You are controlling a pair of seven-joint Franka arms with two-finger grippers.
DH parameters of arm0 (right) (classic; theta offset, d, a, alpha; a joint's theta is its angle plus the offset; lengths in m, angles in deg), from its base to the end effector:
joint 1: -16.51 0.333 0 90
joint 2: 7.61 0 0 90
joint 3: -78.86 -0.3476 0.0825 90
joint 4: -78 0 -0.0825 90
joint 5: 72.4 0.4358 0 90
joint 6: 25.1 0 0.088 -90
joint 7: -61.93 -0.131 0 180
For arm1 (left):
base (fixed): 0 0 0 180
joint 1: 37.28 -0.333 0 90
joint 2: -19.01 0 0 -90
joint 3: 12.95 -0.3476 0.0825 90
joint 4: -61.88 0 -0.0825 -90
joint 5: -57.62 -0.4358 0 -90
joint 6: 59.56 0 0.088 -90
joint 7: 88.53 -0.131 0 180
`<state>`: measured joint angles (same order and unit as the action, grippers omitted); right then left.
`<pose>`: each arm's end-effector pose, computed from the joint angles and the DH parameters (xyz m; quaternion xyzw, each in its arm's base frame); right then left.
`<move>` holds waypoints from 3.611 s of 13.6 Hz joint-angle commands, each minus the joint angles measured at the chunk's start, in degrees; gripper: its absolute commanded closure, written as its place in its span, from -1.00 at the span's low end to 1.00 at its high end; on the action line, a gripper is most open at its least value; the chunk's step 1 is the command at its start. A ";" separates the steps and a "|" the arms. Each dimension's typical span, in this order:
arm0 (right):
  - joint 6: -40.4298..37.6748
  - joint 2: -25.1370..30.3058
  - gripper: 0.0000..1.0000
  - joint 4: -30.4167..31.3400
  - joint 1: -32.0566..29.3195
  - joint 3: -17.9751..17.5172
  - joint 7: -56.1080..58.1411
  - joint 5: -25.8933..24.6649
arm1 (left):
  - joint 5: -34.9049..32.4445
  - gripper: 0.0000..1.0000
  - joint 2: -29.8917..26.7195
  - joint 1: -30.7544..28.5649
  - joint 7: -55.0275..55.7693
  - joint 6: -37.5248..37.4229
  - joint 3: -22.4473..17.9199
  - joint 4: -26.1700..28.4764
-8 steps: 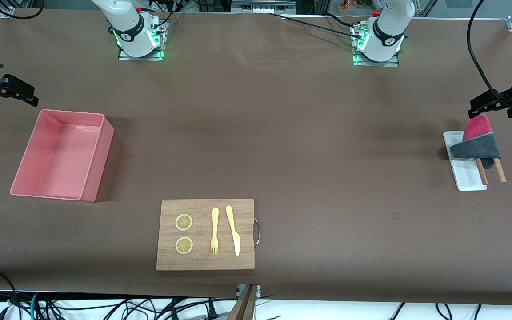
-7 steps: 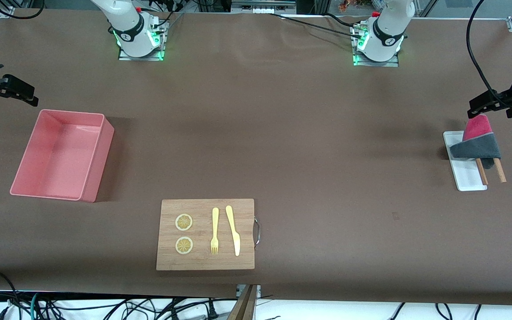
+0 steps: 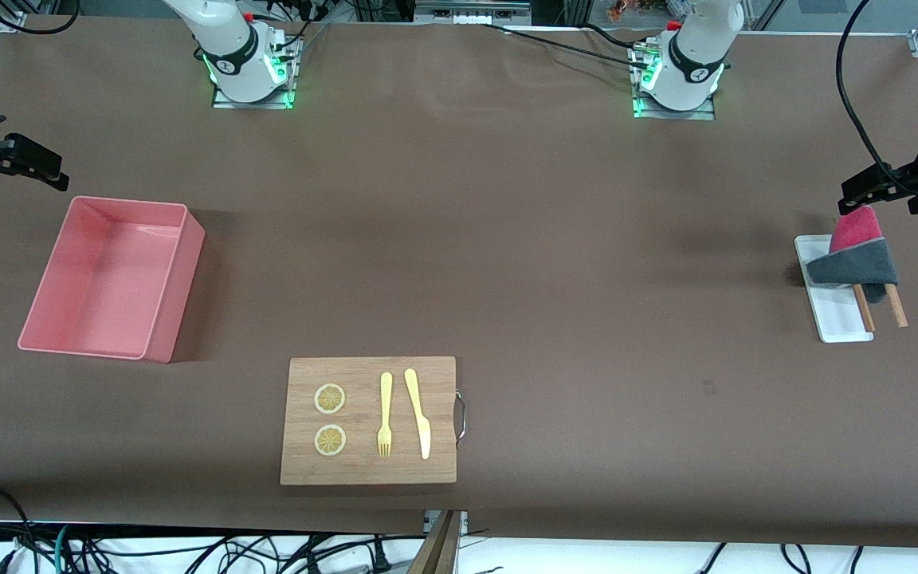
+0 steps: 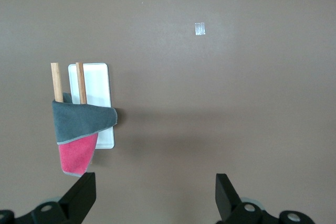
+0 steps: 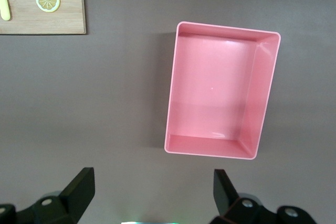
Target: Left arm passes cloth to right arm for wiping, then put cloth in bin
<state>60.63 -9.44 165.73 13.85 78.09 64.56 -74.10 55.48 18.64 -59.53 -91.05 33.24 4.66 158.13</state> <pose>0.6073 -0.0242 0.6271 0.9993 0.0058 -0.0340 0.0133 0.6008 0.0530 0.5829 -0.9993 -0.0171 0.0282 0.0179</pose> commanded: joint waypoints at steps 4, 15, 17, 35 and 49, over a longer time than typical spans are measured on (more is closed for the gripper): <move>-0.48 -0.36 -1.00 -0.98 -0.23 0.07 -0.35 0.90 | 1.35 -1.00 1.34 0.02 -0.21 -0.78 0.33 -1.76; -0.48 -0.36 -1.00 -1.07 -0.23 0.07 -0.35 0.99 | 1.43 -1.00 2.13 -0.42 0.32 -1.39 0.06 -1.76; -0.48 -0.36 -1.00 -1.07 -0.23 0.07 -0.35 0.90 | 1.43 -1.00 2.30 -0.69 0.23 -1.66 -0.03 -1.76; -0.39 -0.45 -1.00 -1.07 -0.32 0.07 -0.17 0.99 | -5.68 -1.00 32.17 -15.36 -11.27 1.75 -1.87 -13.89; -0.30 -0.45 -1.00 -1.07 -0.32 0.24 -0.44 1.25 | -9.47 -0.04 36.32 -18.09 -13.31 5.55 -2.05 -12.84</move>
<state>60.63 -9.46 165.72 13.78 78.33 64.46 -73.78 47.46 54.70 -77.61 -103.77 39.47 2.21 146.28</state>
